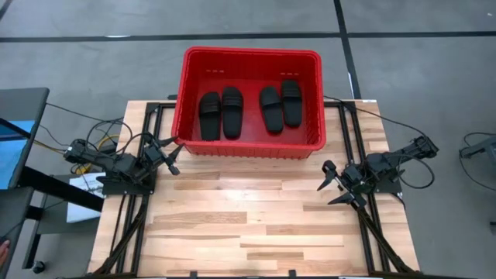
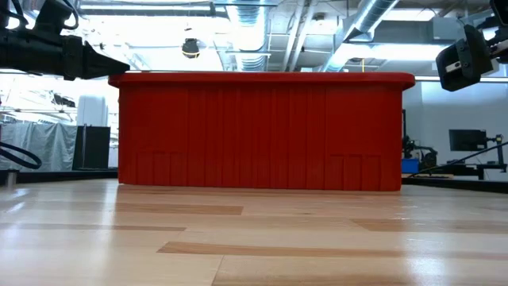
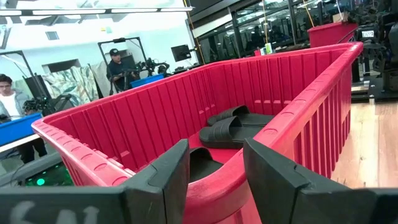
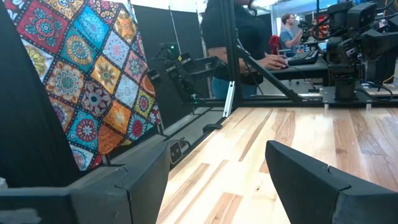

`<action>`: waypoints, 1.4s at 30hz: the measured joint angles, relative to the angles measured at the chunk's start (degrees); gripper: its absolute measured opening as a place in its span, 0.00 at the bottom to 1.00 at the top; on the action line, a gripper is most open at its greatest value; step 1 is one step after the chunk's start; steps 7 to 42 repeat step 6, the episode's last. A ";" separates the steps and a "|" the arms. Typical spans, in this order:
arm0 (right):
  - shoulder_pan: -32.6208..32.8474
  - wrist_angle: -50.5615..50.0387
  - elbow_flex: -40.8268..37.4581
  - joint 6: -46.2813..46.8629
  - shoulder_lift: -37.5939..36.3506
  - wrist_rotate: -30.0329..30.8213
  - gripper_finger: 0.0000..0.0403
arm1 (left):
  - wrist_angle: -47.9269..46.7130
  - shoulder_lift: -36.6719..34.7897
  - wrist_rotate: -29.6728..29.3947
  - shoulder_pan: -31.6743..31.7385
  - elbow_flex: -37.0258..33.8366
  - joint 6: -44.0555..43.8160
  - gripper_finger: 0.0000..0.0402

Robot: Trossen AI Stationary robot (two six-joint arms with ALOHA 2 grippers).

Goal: Pick and place slides into bin
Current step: Return to Home Position

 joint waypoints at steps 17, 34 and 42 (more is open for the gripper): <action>-0.01 -0.01 0.00 0.00 0.00 0.00 0.65 | 0.00 0.00 0.00 0.00 0.02 0.18 0.35; -0.01 -0.01 0.00 0.00 0.00 0.00 0.65 | 0.00 0.00 0.00 0.00 0.02 0.18 0.35; -0.01 -0.01 0.00 0.00 0.00 0.00 0.65 | 0.00 0.00 0.00 0.00 0.02 0.18 0.35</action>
